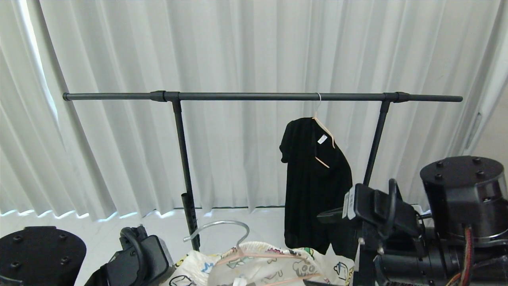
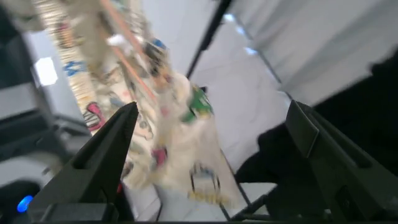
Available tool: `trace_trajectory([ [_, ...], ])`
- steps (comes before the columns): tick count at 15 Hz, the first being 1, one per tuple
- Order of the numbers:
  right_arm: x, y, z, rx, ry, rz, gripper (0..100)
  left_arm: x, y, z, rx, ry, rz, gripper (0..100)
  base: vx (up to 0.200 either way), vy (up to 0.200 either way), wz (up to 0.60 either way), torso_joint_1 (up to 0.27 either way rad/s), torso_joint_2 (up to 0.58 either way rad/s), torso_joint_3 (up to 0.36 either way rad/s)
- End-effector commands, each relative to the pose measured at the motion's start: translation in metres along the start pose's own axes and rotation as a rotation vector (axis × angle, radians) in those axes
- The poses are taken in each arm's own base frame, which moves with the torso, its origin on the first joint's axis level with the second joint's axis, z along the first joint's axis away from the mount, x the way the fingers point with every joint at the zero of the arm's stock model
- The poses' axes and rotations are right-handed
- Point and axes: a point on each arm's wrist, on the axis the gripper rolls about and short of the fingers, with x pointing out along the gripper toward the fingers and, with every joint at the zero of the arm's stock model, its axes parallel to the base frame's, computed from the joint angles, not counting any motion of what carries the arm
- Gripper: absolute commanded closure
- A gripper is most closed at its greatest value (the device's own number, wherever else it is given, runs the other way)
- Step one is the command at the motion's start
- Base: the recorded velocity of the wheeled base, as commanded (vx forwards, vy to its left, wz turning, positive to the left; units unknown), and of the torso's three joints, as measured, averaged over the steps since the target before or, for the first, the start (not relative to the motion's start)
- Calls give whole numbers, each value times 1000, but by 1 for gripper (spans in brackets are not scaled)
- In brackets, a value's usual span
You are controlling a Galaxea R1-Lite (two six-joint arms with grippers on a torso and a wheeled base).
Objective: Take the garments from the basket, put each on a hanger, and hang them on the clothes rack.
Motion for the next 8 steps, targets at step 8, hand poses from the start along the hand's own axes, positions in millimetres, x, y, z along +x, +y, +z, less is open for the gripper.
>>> trace_trajectory([
  [8, 63, 21, 5, -131, 97, 137, 0, -13, -9, -4, 46, -59, -33, 100, 0, 0, 0, 0, 0, 0],
])
